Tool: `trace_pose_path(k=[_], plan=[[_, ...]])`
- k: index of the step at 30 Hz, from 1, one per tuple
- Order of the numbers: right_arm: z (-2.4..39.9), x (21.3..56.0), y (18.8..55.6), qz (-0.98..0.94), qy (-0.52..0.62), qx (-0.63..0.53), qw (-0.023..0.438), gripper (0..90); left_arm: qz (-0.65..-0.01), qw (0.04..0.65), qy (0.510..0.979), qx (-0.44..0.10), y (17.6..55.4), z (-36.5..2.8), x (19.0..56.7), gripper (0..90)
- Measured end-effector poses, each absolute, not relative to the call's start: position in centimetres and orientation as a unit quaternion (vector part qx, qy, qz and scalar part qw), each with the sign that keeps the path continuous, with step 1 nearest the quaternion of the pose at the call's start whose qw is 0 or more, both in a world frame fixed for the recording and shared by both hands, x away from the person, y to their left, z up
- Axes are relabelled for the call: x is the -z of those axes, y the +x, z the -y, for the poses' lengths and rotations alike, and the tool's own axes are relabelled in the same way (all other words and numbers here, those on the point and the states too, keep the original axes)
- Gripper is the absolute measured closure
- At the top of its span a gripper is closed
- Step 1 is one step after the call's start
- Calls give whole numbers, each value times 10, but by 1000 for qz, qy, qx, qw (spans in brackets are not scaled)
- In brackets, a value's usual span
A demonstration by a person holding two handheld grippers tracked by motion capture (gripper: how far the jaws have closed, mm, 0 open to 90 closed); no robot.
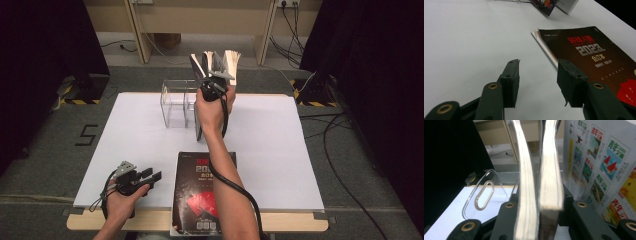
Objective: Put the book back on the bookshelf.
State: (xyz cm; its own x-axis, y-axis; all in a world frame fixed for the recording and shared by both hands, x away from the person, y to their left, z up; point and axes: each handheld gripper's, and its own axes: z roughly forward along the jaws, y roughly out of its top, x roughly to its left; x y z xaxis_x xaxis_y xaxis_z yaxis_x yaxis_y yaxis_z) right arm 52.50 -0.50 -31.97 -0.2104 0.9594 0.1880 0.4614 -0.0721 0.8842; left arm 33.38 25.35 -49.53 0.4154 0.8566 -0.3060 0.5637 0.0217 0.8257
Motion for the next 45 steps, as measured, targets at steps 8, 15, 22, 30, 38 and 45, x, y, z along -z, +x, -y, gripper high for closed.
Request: trace_pose_path(k=[8, 15, 22, 30, 38, 45], plan=[[6, 311, 526, -620, 573, -469, 257, 651, -519, 492, 683, -150, 333, -254, 495, 520], [7, 301, 530, -628, 582, -455, 246, 645, -518, 491, 684, -148, 334, -253, 495, 520], [7, 299, 537, -640, 592, -426, 241, 690, -518, 492, 684, -150, 333, -253, 494, 520], [5, 295, 543, -651, 599, -403, 234, 711, -517, 490, 686, -148, 333, -253, 495, 519], [5, 295, 544, -648, 601, -406, 232, 723, -517, 490, 686, -148, 333, -253, 495, 519], [6, 299, 542, -644, 595, -411, 249, 762, -517, 490, 686, -148, 333, -252, 495, 519]])
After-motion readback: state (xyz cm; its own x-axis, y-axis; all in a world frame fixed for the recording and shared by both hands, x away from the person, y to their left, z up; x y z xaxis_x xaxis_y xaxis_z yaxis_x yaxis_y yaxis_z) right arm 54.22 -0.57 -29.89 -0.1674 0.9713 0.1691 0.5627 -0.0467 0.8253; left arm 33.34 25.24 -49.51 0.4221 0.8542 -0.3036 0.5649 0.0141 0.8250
